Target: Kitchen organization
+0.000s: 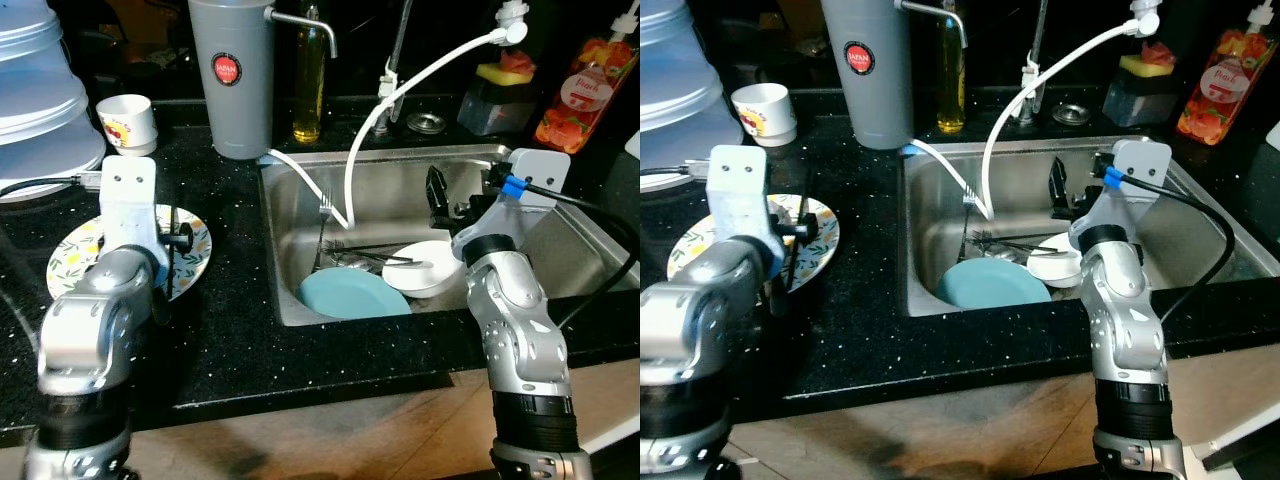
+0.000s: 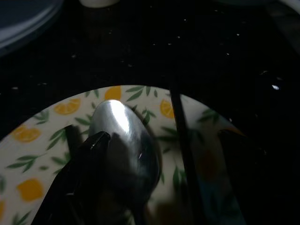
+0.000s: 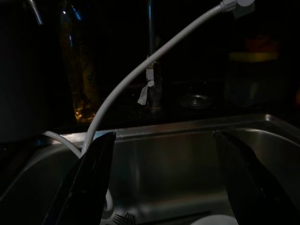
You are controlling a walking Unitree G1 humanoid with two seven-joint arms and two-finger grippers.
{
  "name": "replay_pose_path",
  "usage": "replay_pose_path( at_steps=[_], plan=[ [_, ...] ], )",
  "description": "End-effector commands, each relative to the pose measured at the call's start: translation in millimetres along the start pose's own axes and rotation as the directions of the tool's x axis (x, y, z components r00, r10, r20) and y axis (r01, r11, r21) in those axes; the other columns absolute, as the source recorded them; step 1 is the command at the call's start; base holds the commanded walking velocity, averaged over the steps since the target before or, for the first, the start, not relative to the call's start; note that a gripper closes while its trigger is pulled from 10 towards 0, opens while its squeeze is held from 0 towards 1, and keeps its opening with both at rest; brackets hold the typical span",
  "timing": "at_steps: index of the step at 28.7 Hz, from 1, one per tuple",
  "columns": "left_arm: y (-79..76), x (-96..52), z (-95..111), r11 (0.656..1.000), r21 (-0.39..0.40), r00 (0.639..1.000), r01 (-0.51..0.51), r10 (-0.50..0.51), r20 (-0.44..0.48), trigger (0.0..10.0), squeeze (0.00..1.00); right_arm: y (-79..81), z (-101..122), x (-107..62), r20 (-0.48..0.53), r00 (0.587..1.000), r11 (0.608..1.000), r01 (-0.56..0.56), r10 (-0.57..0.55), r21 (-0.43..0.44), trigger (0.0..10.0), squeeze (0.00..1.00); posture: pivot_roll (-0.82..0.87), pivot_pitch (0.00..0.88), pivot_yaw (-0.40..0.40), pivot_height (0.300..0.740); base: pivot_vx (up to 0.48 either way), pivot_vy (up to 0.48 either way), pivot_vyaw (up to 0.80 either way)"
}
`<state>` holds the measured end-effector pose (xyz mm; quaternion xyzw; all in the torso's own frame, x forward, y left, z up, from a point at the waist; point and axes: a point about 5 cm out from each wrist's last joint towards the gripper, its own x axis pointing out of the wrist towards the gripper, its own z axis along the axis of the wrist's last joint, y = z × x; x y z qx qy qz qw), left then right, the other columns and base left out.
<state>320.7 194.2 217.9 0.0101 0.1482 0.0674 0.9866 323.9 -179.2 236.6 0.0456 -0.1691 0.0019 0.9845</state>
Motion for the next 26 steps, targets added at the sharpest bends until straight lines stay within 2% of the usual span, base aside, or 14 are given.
replay_pose_path(
  at_steps=[1, 2, 3, 4, 5, 6, 9, 13, 18, 21, 26],
  plan=[
    [-1.2, 8.1, -9.9, 0.999, -0.03, 0.998, -0.013, 0.012, -0.055, 10.0, 0.0, 1.5, 0.9, 0.1, 0.011, 1.0, 1.0, 0.002, -0.002, 0.006, 10.0, 0.0, 0.11, 0.011, 0.001, 0.74, 0.0, 0.0, 0.0],
    [-1.2, 11.2, -15.0, 0.999, -0.044, 0.996, -0.021, 0.017, -0.087, 7.8, 0.0, 1.7, 1.3, -0.1, 0.014, 1.0, 1.0, 0.002, -0.002, 0.007, 10.0, 0.0, 0.11, 0.011, 0.001, 0.74, 0.0, 0.0, 0.0],
    [-1.2, 11.2, -15.0, 0.999, -0.044, 0.996, -0.021, 0.017, -0.087, 7.8, 0.0, 1.7, 1.3, -0.1, 0.014, 1.0, 1.0, 0.002, -0.002, 0.007, 10.0, 0.0, 0.11, 0.011, 0.001, 0.74, 0.0, 0.0, 0.0],
    [0.7, 12.2, -24.7, 0.998, -0.035, 0.99, -0.048, 0.044, -0.131, 2.7, 0.0, 0.4, 1.8, -1.3, 0.016, 1.0, 1.0, 0.008, -0.009, 0.007, 10.0, 0.0, 0.1, 0.013, 0.008, 0.74, 0.0, 0.0, 0.0],
    [2.5, 11.8, -32.5, 0.997, -0.031, 0.984, -0.071, 0.065, -0.165, 0.5, 0.0, -0.9, 1.9, -2.4, 0.016, 1.0, 1.0, 0.015, -0.015, 0.006, 10.0, 0.0, 0.1, 0.013, 0.008, 0.74, 0.0, 0.0, 0.0],
    [4.6, 10.9, -40.5, 0.995, -0.017, 0.977, -0.1, 0.095, -0.192, 0.0, 0.0, -2.3, 1.4, -3.5, 0.014, 1.0, 1.0, 0.02, -0.02, 0.006, 10.0, 0.0, 0.1, 0.013, 0.008, 0.74, 0.0, 0.0, 0.0],
    [6.6, 9.3, -49.6, 0.99, 0.0, 0.967, -0.138, 0.135, -0.216, 0.0, 0.0, -3.5, 0.6, -4.2, 0.011, 1.0, 1.0, 0.025, -0.025, 0.007, 10.0, 0.0, 0.11, 0.016, 0.002, 0.74, 0.0, 0.0, 0.0],
    [7.6, 9.7, -51.1, 0.986, 0.019, 0.964, -0.166, 0.167, -0.206, 0.0, 0.0, -2.6, 0.4, -3.5, 0.009, 1.0, 1.0, 0.019, -0.019, 0.008, 10.0, 0.0, 0.11, 0.014, -0.002, 0.74, 0.0, 0.0, 0.0],
    [9.5, 12.9, -43.2, 0.976, 0.046, 0.967, -0.213, 0.217, -0.134, 0.0, 0.0, -1.4, 2.2, -0.7, 0.015, 1.0, 1.0, 0.012, -0.012, 0.01, 10.0, 0.0, 0.1, 0.011, -0.007, 0.74, 0.0, 0.0, 0.0],
    [8.7, 13.0, -38.9, 0.974, 0.043, 0.967, -0.224, 0.227, -0.111, 0.0, 0.0, -1.9, 2.2, -0.9, 0.015, 1.0, 1.0, 0.013, -0.013, 0.01, 10.0, 0.0, 0.1, 0.012, -0.007, 0.74, 0.0, 0.0, 0.0],
    [4.2, 11.8, -26.6, 0.976, -0.02, 0.974, -0.218, 0.216, -0.065, 0.0, 0.0, -2.9, 1.7, -2.0, 0.012, 1.0, 1.0, 0.016, -0.016, 0.009, 10.0, 0.0, 0.1, 0.013, -0.006, 0.74, 0.0, 0.0, 0.0]
  ],
)
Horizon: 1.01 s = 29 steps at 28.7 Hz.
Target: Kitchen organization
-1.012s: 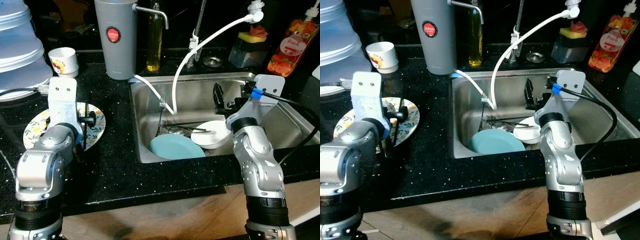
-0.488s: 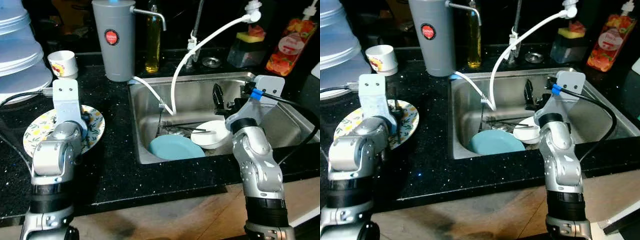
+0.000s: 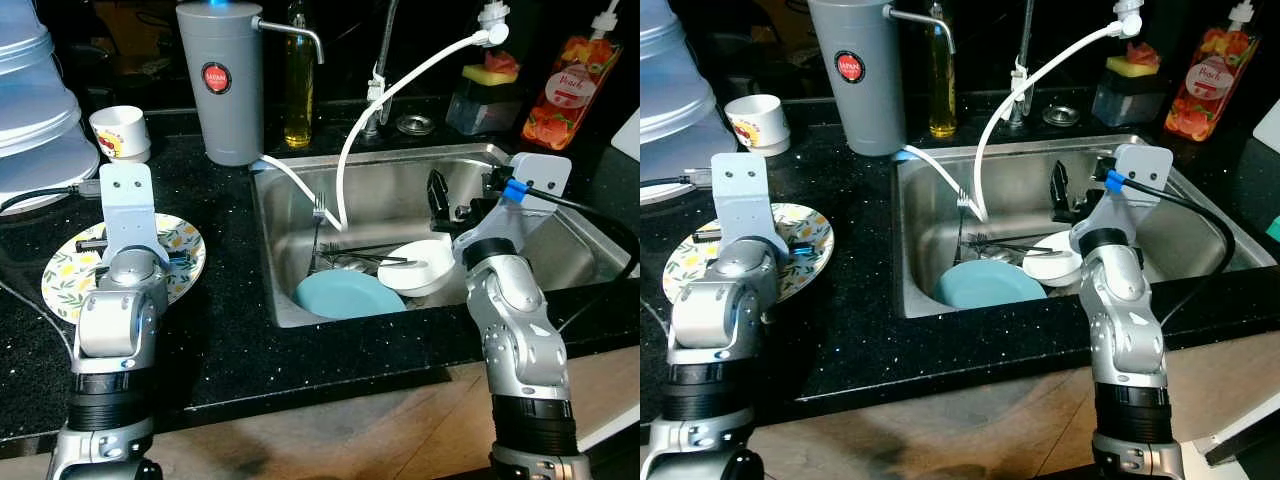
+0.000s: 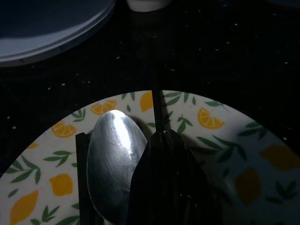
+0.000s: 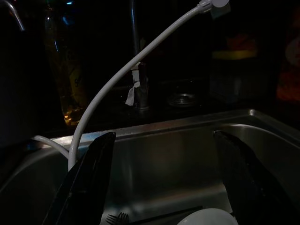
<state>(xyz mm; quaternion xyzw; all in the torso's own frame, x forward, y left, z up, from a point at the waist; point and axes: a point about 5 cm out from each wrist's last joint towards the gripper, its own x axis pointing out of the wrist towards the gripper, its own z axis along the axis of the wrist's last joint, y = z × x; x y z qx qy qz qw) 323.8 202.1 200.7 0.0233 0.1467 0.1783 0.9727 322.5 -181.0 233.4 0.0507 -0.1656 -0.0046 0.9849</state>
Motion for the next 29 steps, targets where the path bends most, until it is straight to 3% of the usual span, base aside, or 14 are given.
replay_pose_path(
  at_steps=[1, 2, 3, 5, 6, 11, 12, 14, 17, 22, 25, 28, 29],
  plan=[
    [-4.8, 1.0, -4.6, 1.0, -0.021, 1.0, 0.02, -0.02, -0.021, 0.0, 0.0, -0.9, 4.2, 0.2, 0.019, 1.0, 1.0, 0.001, -0.001, 0.001, 10.0, 0.0, 0.1, 0.012, -0.006, 0.74, 0.0, 0.0, 0.0],
    [-4.8, 1.0, -4.6, 1.0, -0.021, 1.0, 0.02, -0.02, -0.021, 0.0, 0.0, -0.9, 4.2, 0.2, 0.019, 1.0, 1.0, 0.001, -0.001, 0.001, 10.0, 0.0, 0.1, 0.012, -0.006, 0.74, 0.0, 0.0, 0.0],
    [-6.2, -0.7, 2.9, 0.999, -0.033, 1.0, 0.023, -0.022, 0.015, 10.0, 0.0, -1.2, 4.3, 0.3, 0.019, 1.0, 1.0, 0.002, -0.002, 0.0, 10.0, 0.0, 0.1, 0.012, -0.009, 0.74, 0.0, 0.0, 0.0],
    [-7.0, -2.0, 7.6, 0.999, -0.04, 0.999, 0.024, -0.022, 0.039, 10.0, 0.0, -1.5, 4.3, 0.3, 0.019, 1.0, 1.0, 0.003, -0.003, 0.0, 10.0, 0.0, 0.1, 0.012, -0.009, 0.74, 0.0, 0.0, 0.0],
    [-8.4, -3.8, 11.0, 0.997, -0.065, 0.998, 0.037, -0.034, 0.049, 10.0, 1.0, -1.5, 4.3, 0.4, 0.019, 1.0, 1.0, 0.002, -0.002, -0.001, 10.0, 0.0, 0.1, 0.012, -0.009, 0.74, 0.0, 0.0, 0.0],
    [-13.7, -9.5, 7.3, 0.983, -0.176, 0.999, 0.048, -0.051, -0.014, 10.0, 1.0, -0.6, 3.8, 0.8, 0.016, 1.0, 1.0, -0.001, 0.001, -0.001, 10.0, 0.0, 0.1, 0.012, -0.009, 0.74, 0.0, 0.0, 0.0],
    [-16.6, -10.1, 3.0, 0.976, -0.211, 0.997, 0.058, -0.068, -0.041, 10.0, 0.0, -0.2, 3.7, 0.8, 0.016, 1.0, 1.0, -0.003, 0.003, 0.0, 10.0, 0.0, 0.1, 0.012, -0.009, 0.74, 0.0, 0.0, 0.0],
    [-16.6, -10.1, 3.0, 0.976, -0.211, 0.997, 0.058, -0.068, -0.041, 10.0, 0.0, -0.2, 3.7, 0.8, 0.016, 1.0, 1.0, -0.003, 0.003, 0.0, 10.0, 0.0, 0.1, 0.012, -0.009, 0.74, 0.0, 0.0, 0.0],
    [-22.5, -10.5, -11.0, 0.963, -0.263, 0.989, 0.056, -0.089, -0.115, 10.0, 0.0, 0.8, 3.7, 0.8, 0.017, 1.0, 1.0, -0.007, 0.007, 0.0, 10.0, 0.0, 0.09, 0.008, -0.009, 0.74, 0.0, 0.0, 0.0],
    [-19.3, -10.4, -35.7, 0.947, -0.319, 0.964, -0.039, -0.048, -0.261, 10.0, 0.0, -0.9, 4.4, 0.3, 0.016, 1.0, 1.0, -0.007, 0.007, -0.004, 10.0, 0.0, 0.09, 0.005, -0.008, 0.74, 0.0, 0.0, 0.0],
    [-15.7, -9.4, -35.3, 0.952, -0.302, 0.968, -0.051, -0.027, -0.249, 10.0, 0.0, -0.9, 4.5, 0.2, 0.017, 1.0, 1.0, -0.007, 0.007, -0.004, 10.0, 0.0, 0.09, 0.005, -0.008, 0.74, 0.0, 0.0, 0.0],
    [-13.1, -10.4, -8.3, 0.969, -0.246, 0.995, -0.023, -0.001, -0.096, 10.0, 0.0, -1.1, 4.8, 0.4, 0.018, 1.0, 1.0, -0.008, 0.008, -0.003, 10.0, 0.0, 0.09, 0.003, -0.008, 0.74, 0.0, 0.0, 0.0],
    [-13.8, -9.8, -7.0, 0.962, -0.273, 0.994, -0.014, -0.016, -0.107, 10.0, 0.0, -0.7, 4.7, 0.6, 0.018, 1.0, 1.0, -0.009, 0.009, -0.002, 10.0, 0.0, 0.09, 0.003, -0.008, 0.74, 0.0, 0.0, 0.0]
  ],
)
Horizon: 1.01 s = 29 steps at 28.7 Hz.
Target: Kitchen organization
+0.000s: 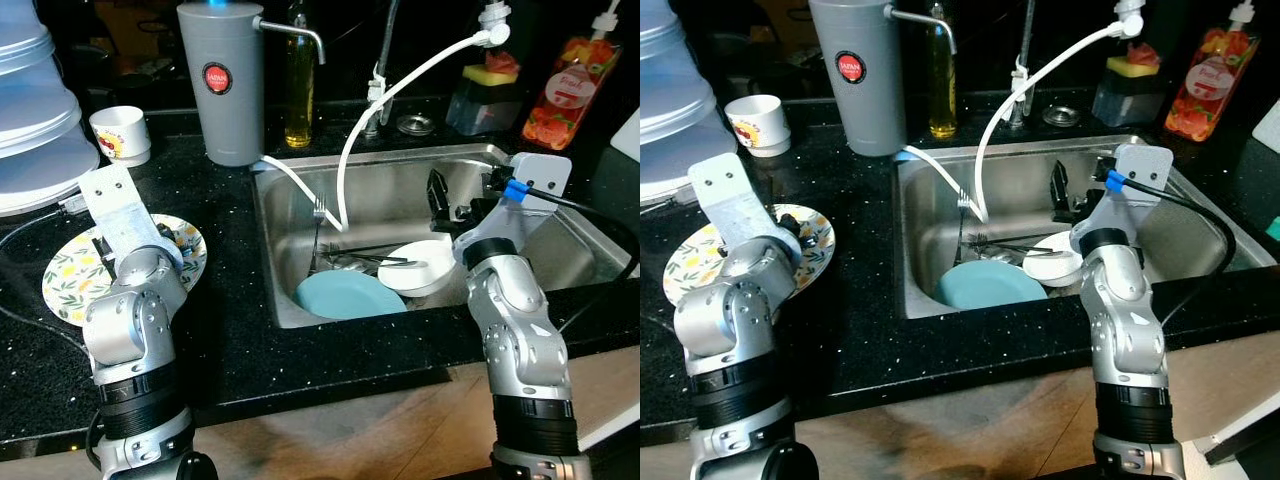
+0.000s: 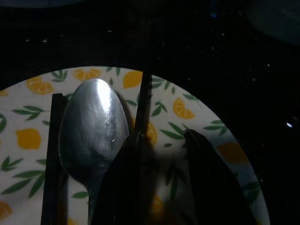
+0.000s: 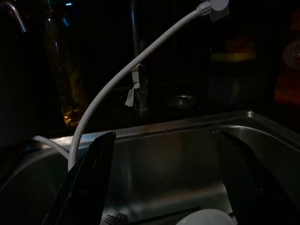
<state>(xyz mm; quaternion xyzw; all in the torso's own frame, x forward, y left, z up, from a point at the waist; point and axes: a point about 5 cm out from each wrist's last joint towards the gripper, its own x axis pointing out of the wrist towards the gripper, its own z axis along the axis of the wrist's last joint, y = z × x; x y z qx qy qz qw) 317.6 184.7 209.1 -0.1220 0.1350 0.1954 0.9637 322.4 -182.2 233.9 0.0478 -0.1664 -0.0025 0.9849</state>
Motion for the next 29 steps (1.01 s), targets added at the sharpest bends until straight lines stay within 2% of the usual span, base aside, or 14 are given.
replay_pose_path(
  at_steps=[1, 3, 9, 10, 11, 13, 14, 15, 16, 25, 26, 27, 28, 29],
  plan=[
    [3.6, 5.6, -15.1, 1.0, -0.013, 0.994, -0.017, 0.015, -0.108, 10.0, 0.0, 0.6, 4.0, 0.7, 0.016, 1.0, 1.0, -0.005, 0.005, 0.003, 10.0, 0.0, 0.09, 0.003, -0.008, 0.74, 0.0, 0.0, 0.0],
    [10.3, 8.1, -31.0, 0.996, -0.053, 0.977, -0.066, 0.054, -0.208, 10.0, 0.0, 0.9, 4.0, 0.9, 0.017, 1.0, 1.0, -0.006, 0.006, 0.003, 10.0, 0.0, 0.09, 0.0, -0.005, 0.74, 0.0, 0.0, 0.0],
    [15.8, 7.2, -34.2, 0.994, -0.015, 0.977, -0.11, 0.105, -0.188, 10.0, 0.0, -0.3, 3.9, 0.1, 0.016, 1.0, 1.0, -0.001, 0.001, 0.002, 10.0, 0.0, 0.09, 0.002, -0.008, 0.74, 0.0, 0.0, 0.0],
    [15.4, 8.2, -38.6, 0.994, -0.046, 0.97, -0.099, 0.086, -0.226, 10.0, 0.0, -0.5, 3.3, -0.3, 0.013, 1.0, 1.0, -0.002, 0.002, 0.001, 10.0, 0.0, 0.09, 0.004, -0.011, 0.74, 0.0, 0.0, 0.0],
    [18.2, 9.5, -42.6, 0.993, -0.032, 0.963, -0.117, 0.105, -0.248, 10.0, 0.0, -0.2, 2.8, -0.4, 0.012, 1.0, 1.0, -0.002, 0.002, 0.001, 10.0, 0.0, 0.09, 0.003, -0.011, 0.74, 0.0, 0.0, 0.0],
    [14.5, 9.8, -26.7, 0.991, 0.104, 0.992, -0.082, 0.091, -0.088, 10.0, 0.0, 0.2, 3.2, 0.1, 0.013, 1.0, 1.0, -0.004, 0.004, 0.003, 10.0, 0.0, 0.09, 0.007, -0.014, 0.74, 0.0, 0.0, 0.0],
    [14.5, 9.8, -26.7, 0.991, 0.104, 0.992, -0.082, 0.091, -0.088, 10.0, 0.0, 0.2, 3.2, 0.1, 0.013, 1.0, 1.0, -0.004, 0.004, 0.003, 10.0, 0.0, 0.09, 0.007, -0.014, 0.74, 0.0, 0.0, 0.0],
    [12.4, 9.2, -17.9, 0.98, 0.179, 0.997, -0.08, 0.082, -0.004, 10.0, 0.0, 0.5, 3.6, 0.4, 0.014, 1.0, 1.0, -0.005, 0.005, 0.004, 10.0, 0.0, 0.09, 0.006, -0.015, 0.74, 0.0, 0.0, 0.0],
    [12.8, 8.9, -7.5, 0.973, 0.21, 0.995, -0.098, 0.088, 0.055, 10.0, 0.0, 0.5, 3.6, 0.4, 0.014, 1.0, 1.0, -0.006, 0.006, 0.003, 10.0, 0.0, 0.09, 0.007, -0.014, 0.74, 0.0, 0.0, 0.0],
    [25.3, 4.7, -7.1, 0.972, 0.188, 0.99, -0.142, 0.138, 0.037, 10.0, 0.0, -0.1, 3.1, -0.2, 0.011, 1.0, 1.0, -0.004, 0.004, 0.003, 10.0, 0.0, 0.1, 0.014, -0.012, 0.74, 0.0, 0.0, 0.0],
    [26.2, 2.6, -4.7, 0.964, 0.222, 0.989, -0.145, 0.132, 0.071, 10.0, 0.09, -0.1, 2.8, -0.4, 0.01, 1.0, 1.0, -0.004, 0.004, 0.004, 10.0, 0.0, 0.1, 0.014, -0.012, 0.74, 0.0, 0.0, 0.0],
    [26.0, 1.1, -2.6, 0.959, 0.248, 0.988, -0.139, 0.117, 0.102, 10.0, 1.0, -0.2, 2.3, -0.5, 0.009, 1.0, 1.0, -0.004, 0.004, 0.003, 10.0, 0.0, 0.1, 0.014, -0.016, 0.74, 0.0, 0.0, 0.0],
    [26.0, 1.1, -2.6, 0.959, 0.248, 0.988, -0.139, 0.117, 0.102, 10.0, 1.0, -0.2, 2.3, -0.5, 0.009, 1.0, 1.0, -0.004, 0.004, 0.003, 10.0, 0.0, 0.1, 0.014, -0.016, 0.74, 0.0, 0.0, 0.0],
    [26.2, 0.2, 6.3, 0.945, 0.303, 0.983, -0.123, 0.074, 0.17, 10.0, 1.0, 0.0, 1.9, -0.4, 0.007, 1.0, 1.0, -0.005, 0.005, 0.004, 10.0, 0.0, 0.1, 0.014, -0.016, 0.74, 0.0, 0.0, 0.0]
  ],
)
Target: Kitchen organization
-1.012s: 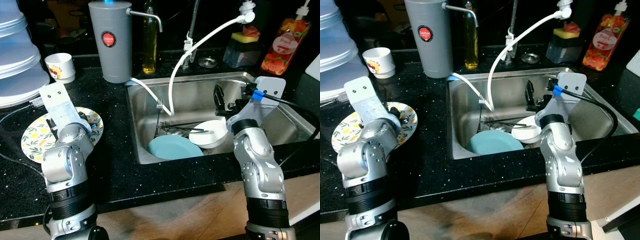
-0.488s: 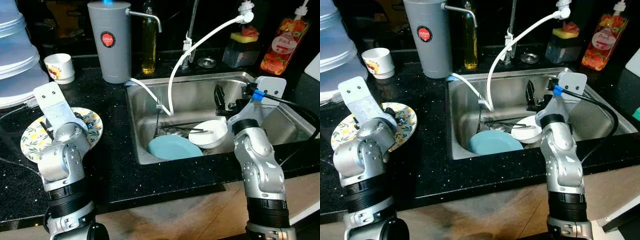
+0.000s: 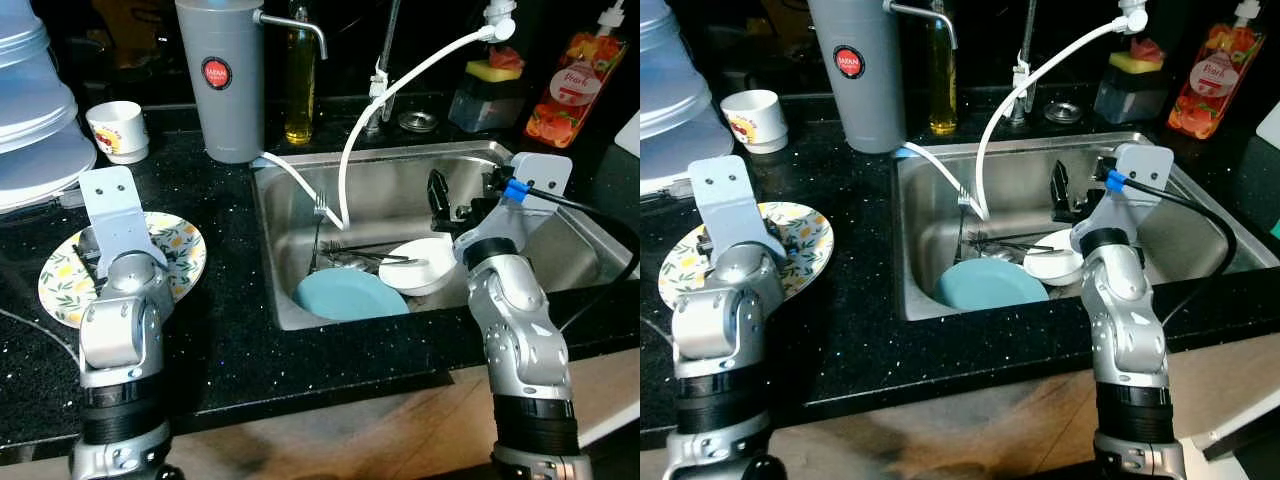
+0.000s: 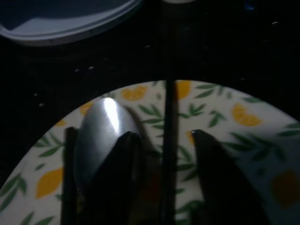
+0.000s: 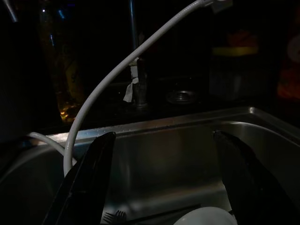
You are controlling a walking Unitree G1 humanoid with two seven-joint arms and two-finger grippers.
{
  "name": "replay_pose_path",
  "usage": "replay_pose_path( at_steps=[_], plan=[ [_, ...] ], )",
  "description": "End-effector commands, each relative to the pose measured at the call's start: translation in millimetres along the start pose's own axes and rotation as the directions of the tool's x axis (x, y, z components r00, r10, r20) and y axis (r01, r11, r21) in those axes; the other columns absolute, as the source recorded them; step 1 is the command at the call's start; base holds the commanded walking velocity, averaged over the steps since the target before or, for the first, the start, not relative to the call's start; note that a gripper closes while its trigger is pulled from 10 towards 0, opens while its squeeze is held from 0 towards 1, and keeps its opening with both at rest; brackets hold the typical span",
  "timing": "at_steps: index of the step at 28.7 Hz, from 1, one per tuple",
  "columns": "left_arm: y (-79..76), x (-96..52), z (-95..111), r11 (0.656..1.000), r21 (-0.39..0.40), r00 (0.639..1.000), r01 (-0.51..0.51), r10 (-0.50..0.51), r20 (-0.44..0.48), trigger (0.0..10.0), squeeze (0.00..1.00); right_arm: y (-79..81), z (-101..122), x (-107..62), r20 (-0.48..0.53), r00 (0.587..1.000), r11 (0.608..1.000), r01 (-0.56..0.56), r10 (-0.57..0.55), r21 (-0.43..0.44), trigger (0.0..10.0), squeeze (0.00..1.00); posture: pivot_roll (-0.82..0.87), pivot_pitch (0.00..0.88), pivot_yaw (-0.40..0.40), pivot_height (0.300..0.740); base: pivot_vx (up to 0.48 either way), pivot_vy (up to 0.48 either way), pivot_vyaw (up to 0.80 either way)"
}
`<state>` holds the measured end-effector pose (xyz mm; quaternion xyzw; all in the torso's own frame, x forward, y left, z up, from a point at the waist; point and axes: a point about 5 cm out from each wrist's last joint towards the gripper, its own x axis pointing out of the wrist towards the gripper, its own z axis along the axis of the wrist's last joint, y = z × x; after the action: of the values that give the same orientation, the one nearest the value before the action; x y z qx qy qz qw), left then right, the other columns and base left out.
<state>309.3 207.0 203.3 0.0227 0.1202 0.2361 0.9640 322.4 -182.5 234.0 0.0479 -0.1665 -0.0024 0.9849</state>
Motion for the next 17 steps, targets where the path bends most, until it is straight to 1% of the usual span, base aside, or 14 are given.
replay_pose_path(
  at_steps=[1, 3, 4, 5, 6, 7, 9, 10, 11, 12, 14, 15, 16, 17],
  plan=[
    [3.8, -0.9, 6.4, 0.999, 0.051, 0.998, 0.005, -0.009, 0.066, 10.0, 1.0, 0.4, 1.8, -0.4, 0.007, 1.0, 1.0, -0.005, 0.005, 0.004, 10.0, 0.0, 0.1, 0.014, -0.016, 0.74, 0.0, 0.0, 0.0],
    [13.0, -1.3, 25.5, 0.993, 0.07, 0.985, 0.091, -0.101, 0.14, 10.0, 1.0, 0.8, 1.2, 0.2, 0.005, 1.0, 1.0, -0.007, 0.007, 0.004, 10.0, 0.0, 0.12, 0.019, -0.019, 0.74, 0.0, 0.0, 0.0],
    [13.0, -1.3, 25.5, 0.993, 0.07, 0.985, 0.091, -0.101, 0.14, 10.0, 1.0, 0.8, 1.2, 0.2, 0.005, 1.0, 1.0, -0.007, 0.007, 0.004, 10.0, 0.0, 0.12, 0.019, -0.019, 0.74, 0.0, 0.0, 0.0],
    [21.0, -3.2, 35.7, 0.979, 0.085, 0.968, 0.187, -0.199, 0.155, 10.0, 0.88, 1.3, 0.7, 0.7, 0.003, 1.0, 1.0, -0.01, 0.01, 0.005, 10.0, 0.0, 0.13, 0.024, -0.02, 0.74, 0.0, 0.0, 0.0],
    [29.6, -5.0, 42.6, 0.962, 0.111, 0.951, 0.251, -0.267, 0.158, 10.0, 0.0, 1.8, 0.1, 1.1, 0.001, 1.0, 1.0, -0.012, 0.012, 0.006, 10.0, 0.0, 0.14, 0.027, -0.021, 0.74, 0.0, 0.0, 0.0],
    [29.6, -5.0, 42.6, 0.962, 0.111, 0.951, 0.251, -0.267, 0.158, 10.0, 0.0, 1.8, 0.1, 1.1, 0.001, 1.0, 1.0, -0.012, 0.012, 0.006, 10.0, 0.0, 0.14, 0.027, -0.021, 0.74, 0.0, 0.0, 0.0],
    [48.0, -6.6, 50.8, 0.917, 0.206, 0.916, 0.343, -0.375, 0.144, 10.0, 0.0, 3.5, -1.7, 1.7, -0.003, 1.0, 1.0, -0.018, 0.018, 0.011, 10.0, 0.0, 0.15, 0.031, -0.024, 0.74, 0.0, 0.0, 0.0],
    [48.0, -6.6, 50.8, 0.917, 0.206, 0.916, 0.343, -0.375, 0.144, 10.0, 0.0, 3.5, -1.7, 1.7, -0.003, 1.0, 1.0, -0.018, 0.018, 0.011, 10.0, 0.0, 0.15, 0.031, -0.024, 0.74, 0.0, 0.0, 0.0],
    [58.6, -5.4, 51.2, 0.893, 0.252, 0.907, 0.373, -0.409, 0.106, 10.0, 0.0, 4.8, -2.9, 1.9, -0.006, 1.0, 1.0, -0.021, 0.022, 0.014, 10.0, 0.0, 0.16, 0.033, -0.025, 0.74, 0.0, 0.0, 0.0],
    [73.7, -3.2, 50.0, 0.85, 0.34, 0.893, 0.402, -0.446, 0.06, 10.0, 0.0, 6.5, -4.0, 2.1, -0.009, 1.0, 0.999, -0.027, 0.027, 0.018, 10.0, 0.0, 0.16, 0.032, -0.025, 0.74, 0.0, 0.0, 0.0],
    [73.7, -3.2, 50.0, 0.85, 0.34, 0.893, 0.402, -0.446, 0.06, 10.0, 0.0, 6.5, -4.0, 2.1, -0.009, 1.0, 0.999, -0.027, 0.027, 0.018, 10.0, 0.0, 0.16, 0.032, -0.025, 0.74, 0.0, 0.0, 0.0],
    [85.0, -2.9, 48.8, 0.795, 0.427, 0.874, 0.431, -0.485, 0.021, 10.0, 0.0, 7.6, -4.5, 2.4, -0.01, 0.999, 0.999, -0.03, 0.03, 0.02, 10.0, 0.0, 0.17, 0.032, -0.028, 0.74, 0.0, 0.0, 0.0],
    [95.5, -2.3, 46.0, 0.742, 0.477, 0.851, 0.472, -0.524, -0.026, 10.0, 0.0, 8.5, -4.5, 2.8, -0.01, 0.999, 0.999, -0.032, 0.033, 0.021, 10.0, 0.0, 0.17, 0.032, -0.025, 0.74, 0.0, 0.0, 0.0],
    [95.5, -2.3, 46.0, 0.742, 0.477, 0.851, 0.472, -0.524, -0.026, 10.0, 0.0, 8.5, -4.5, 2.8, -0.01, 0.999, 0.999, -0.032, 0.033, 0.021, 10.0, 0.0, 0.17, 0.032, -0.025, 0.74, 0.0, 0.0, 0.0]
  ],
)
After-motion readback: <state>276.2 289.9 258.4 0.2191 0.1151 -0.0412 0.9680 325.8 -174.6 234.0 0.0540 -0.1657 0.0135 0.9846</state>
